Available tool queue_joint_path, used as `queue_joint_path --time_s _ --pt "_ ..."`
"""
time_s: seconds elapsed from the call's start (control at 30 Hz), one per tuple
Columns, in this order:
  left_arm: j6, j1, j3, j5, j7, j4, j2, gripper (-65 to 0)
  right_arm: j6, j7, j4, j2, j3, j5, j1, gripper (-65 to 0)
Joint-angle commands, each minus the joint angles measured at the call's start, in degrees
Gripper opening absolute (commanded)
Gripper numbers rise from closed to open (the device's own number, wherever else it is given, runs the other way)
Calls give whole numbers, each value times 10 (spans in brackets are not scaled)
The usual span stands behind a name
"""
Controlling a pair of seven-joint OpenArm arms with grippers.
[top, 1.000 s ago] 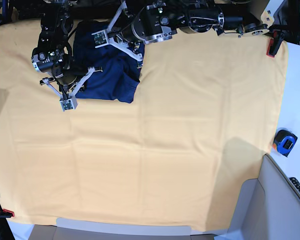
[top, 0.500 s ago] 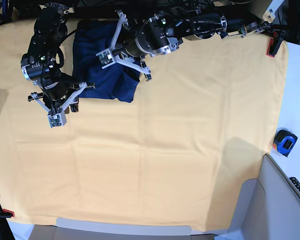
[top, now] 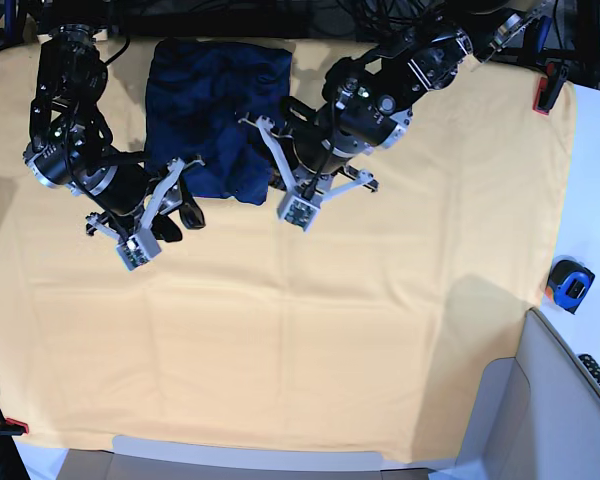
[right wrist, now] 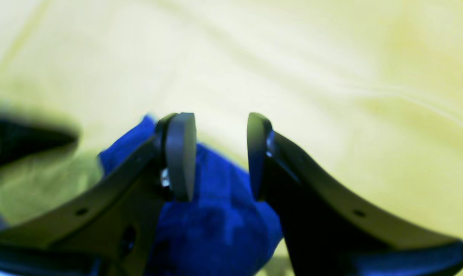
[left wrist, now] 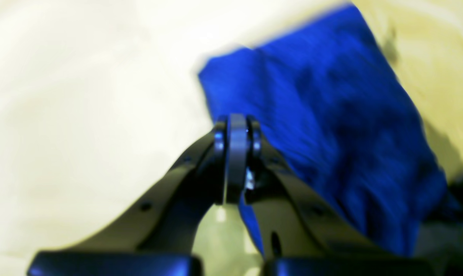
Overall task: Fold the T-shirt properly
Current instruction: 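Press and square the shirt's sides with both grippers, then release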
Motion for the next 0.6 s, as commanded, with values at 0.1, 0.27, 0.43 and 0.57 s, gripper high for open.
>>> queue_joint_path --time_s 0.1,0.27,0.43,0.57 --pt "5 -5 -14 -2 -7 8 2 -650 0 10 8 59 -54 5 2 -526" --pt "5 -5 -11 -3 -7 7 2 -650 0 8 4 81 -80 4 -7 -617" --pt "5 5 -12 -2 -7 7 2 -650 0 -38 -45 65 -86 4 8 -617" --pt "5 6 -12 -2 -7 7 2 -650 -2 -36 -92 49 -112 3 35 -618"
